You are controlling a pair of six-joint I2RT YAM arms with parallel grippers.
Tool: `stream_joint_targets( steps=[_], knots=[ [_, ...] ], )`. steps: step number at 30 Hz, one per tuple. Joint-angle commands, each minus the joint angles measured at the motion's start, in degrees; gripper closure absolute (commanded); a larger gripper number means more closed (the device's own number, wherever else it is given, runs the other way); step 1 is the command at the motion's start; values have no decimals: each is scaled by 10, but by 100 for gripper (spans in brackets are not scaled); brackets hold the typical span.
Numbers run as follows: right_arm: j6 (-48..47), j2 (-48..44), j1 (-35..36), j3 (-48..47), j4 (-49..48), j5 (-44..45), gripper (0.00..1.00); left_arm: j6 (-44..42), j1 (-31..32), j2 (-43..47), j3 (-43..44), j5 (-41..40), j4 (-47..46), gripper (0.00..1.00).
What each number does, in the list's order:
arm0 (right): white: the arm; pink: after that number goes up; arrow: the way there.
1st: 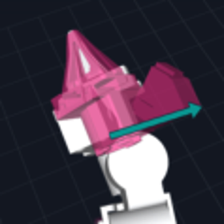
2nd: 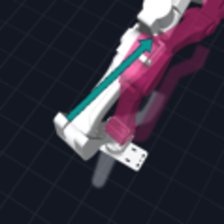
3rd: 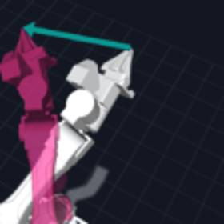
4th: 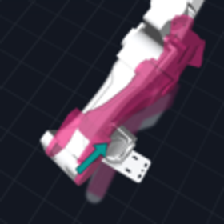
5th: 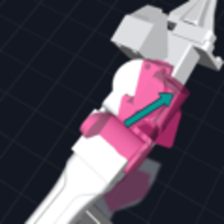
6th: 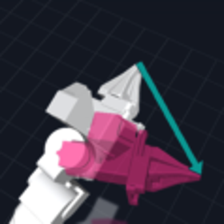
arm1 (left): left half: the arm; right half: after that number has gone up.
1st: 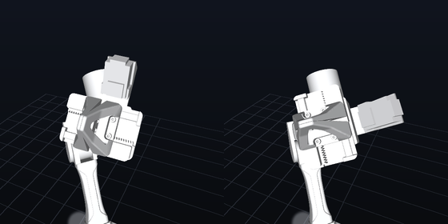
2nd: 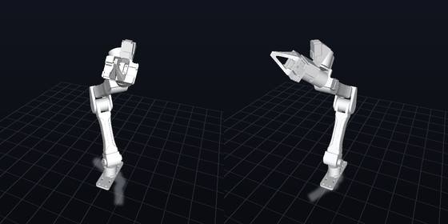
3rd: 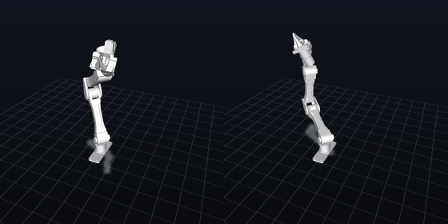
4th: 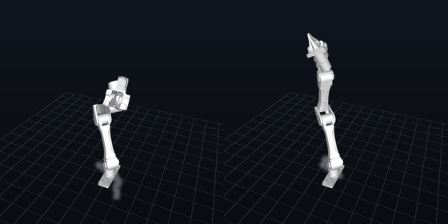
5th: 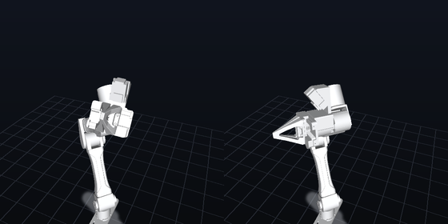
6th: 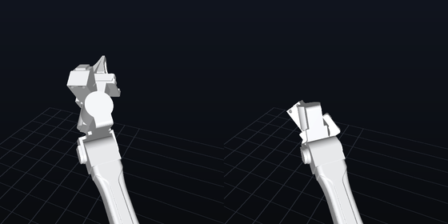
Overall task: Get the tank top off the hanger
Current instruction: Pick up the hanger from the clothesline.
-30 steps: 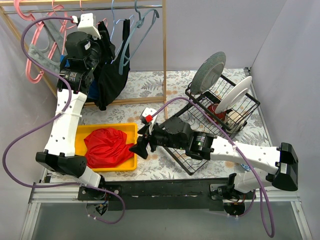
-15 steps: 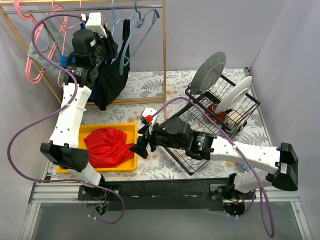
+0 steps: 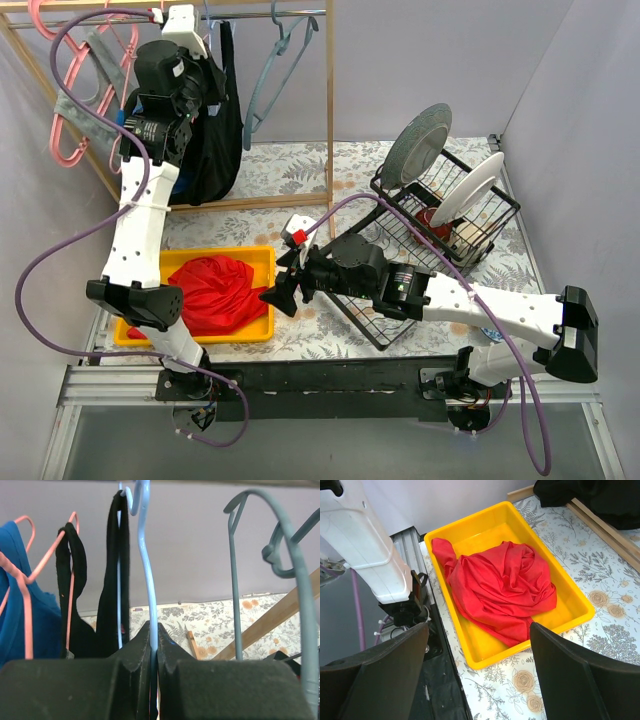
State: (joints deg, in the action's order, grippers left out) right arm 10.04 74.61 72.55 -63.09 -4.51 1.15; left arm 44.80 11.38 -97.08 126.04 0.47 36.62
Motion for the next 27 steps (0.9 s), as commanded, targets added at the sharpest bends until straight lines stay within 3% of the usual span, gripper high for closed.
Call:
stream_joint_targets(
  steps=[1,11,27],
  knots=[
    [-11,-17,2,-18,-30,3,10,-3,1,9,44,12,-2,100],
    [-12,-22,2,-16,-37,5,10,27,1,62,31,81,-27,100],
    [-47,2,2,-82,-32,27,9,42,1,124,18,75,12,100]
  ],
)
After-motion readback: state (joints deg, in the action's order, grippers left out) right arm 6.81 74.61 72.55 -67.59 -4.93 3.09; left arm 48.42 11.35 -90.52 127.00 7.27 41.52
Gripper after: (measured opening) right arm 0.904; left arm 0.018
